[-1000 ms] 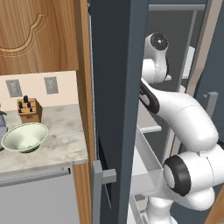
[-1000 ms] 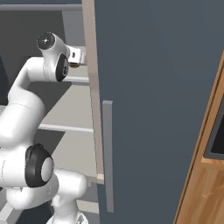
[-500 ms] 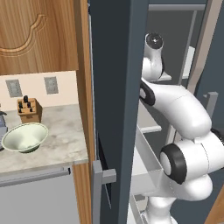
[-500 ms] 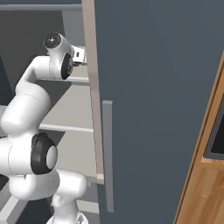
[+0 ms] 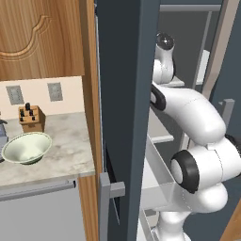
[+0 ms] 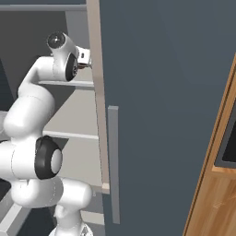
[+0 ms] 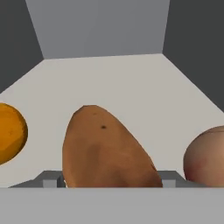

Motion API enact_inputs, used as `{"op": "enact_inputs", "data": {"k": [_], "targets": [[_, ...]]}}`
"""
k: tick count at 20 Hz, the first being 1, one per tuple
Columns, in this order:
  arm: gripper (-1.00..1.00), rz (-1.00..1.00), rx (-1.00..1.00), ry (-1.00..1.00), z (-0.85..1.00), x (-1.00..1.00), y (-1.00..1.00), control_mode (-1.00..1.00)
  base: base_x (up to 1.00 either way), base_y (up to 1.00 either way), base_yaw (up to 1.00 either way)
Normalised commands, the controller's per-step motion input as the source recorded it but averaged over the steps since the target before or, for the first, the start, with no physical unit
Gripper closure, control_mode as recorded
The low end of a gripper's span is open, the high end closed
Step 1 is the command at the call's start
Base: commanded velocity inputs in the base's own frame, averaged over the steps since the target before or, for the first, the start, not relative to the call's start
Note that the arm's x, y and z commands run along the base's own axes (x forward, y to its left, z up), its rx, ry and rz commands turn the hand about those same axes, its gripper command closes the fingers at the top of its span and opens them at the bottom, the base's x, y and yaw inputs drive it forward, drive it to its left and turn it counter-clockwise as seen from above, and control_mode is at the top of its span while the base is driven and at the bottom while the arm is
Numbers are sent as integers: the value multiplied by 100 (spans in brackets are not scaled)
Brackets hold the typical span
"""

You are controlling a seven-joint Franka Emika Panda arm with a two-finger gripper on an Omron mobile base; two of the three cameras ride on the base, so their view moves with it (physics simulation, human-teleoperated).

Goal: Take the orange, potato, and peach from the freezer and place them in the bowl on the counter.

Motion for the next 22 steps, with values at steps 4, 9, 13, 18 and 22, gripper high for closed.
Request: {"op": "enact_inputs", "data": {"k": [4, 9, 13, 18, 22], "targets": [[100, 0, 0, 0, 0, -46, 0, -100, 0, 0, 0], [100, 0, 0, -1, 6, -91, 0, -100, 0, 0, 0], [100, 0, 0, 0, 21, -82, -8, -100, 0, 0, 0], [100, 0, 0, 1, 30, -85, -9, -100, 0, 0, 0], [100, 0, 0, 6, 4, -99, -14, -100, 0, 0, 0]]}}
